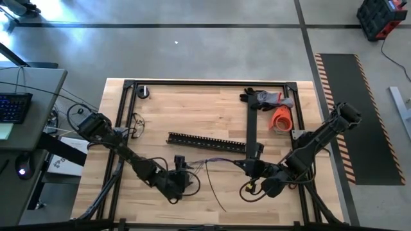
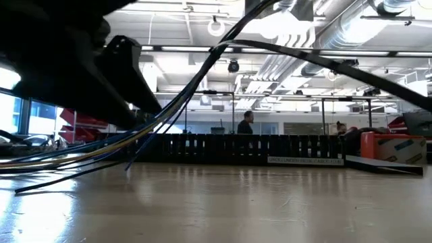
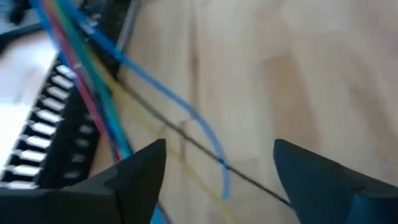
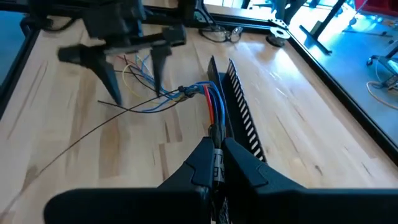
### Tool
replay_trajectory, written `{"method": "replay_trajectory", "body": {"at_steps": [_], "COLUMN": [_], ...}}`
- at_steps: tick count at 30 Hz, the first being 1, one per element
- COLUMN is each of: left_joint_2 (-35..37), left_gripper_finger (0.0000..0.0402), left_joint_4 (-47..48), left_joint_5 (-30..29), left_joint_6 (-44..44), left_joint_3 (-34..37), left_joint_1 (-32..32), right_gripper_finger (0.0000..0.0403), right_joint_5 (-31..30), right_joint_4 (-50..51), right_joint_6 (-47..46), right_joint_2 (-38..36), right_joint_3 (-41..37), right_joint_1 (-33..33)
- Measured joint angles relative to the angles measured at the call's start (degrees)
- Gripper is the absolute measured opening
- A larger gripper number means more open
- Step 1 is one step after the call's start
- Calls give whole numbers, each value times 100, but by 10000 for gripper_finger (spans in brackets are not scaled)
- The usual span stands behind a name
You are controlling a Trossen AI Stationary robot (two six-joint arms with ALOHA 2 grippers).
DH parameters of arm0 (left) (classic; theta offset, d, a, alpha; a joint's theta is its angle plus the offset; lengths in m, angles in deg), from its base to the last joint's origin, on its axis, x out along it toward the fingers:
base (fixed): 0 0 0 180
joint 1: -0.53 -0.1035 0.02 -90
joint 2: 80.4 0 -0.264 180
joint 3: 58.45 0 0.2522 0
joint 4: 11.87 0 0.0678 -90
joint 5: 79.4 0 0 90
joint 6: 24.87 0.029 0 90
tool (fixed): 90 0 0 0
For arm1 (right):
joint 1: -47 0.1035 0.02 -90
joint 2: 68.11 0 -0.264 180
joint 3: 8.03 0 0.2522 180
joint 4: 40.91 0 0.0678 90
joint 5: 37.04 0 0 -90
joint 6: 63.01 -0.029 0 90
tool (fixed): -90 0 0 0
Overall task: Ziptie cables
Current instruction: Put the cable wires into the black cable duct
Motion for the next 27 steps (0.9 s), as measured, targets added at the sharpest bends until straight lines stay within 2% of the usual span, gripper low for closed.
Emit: {"method": "replay_trajectory", "body": {"at_steps": [7,12,16,22,27], "left_joint_2": [-173,-299,-676,-1118,-1153], "left_gripper_finger": [293,294,294,293,257], "left_joint_4": [-209,-1177,-1673,-1768,-1442], "left_joint_5": [-1327,-2256,-2414,-2462,-2360], "left_joint_6": [-675,-25,200,181,-28], "left_joint_3": [-301,-343,-339,-334,-332], "left_joint_1": [130,229,-72,-408,-383], "right_gripper_finger": [3,3,3,3,3], "right_joint_5": [114,179,179,286,253], "right_joint_4": [-1,-77,-234,-406,-341], "right_joint_6": [-28,-44,-17,146,243], "right_joint_2": [0,0,1,0,-24], "right_joint_3": [0,-2,-2,-2,41], "right_joint_1": [-2,0,-2,4,90]}}
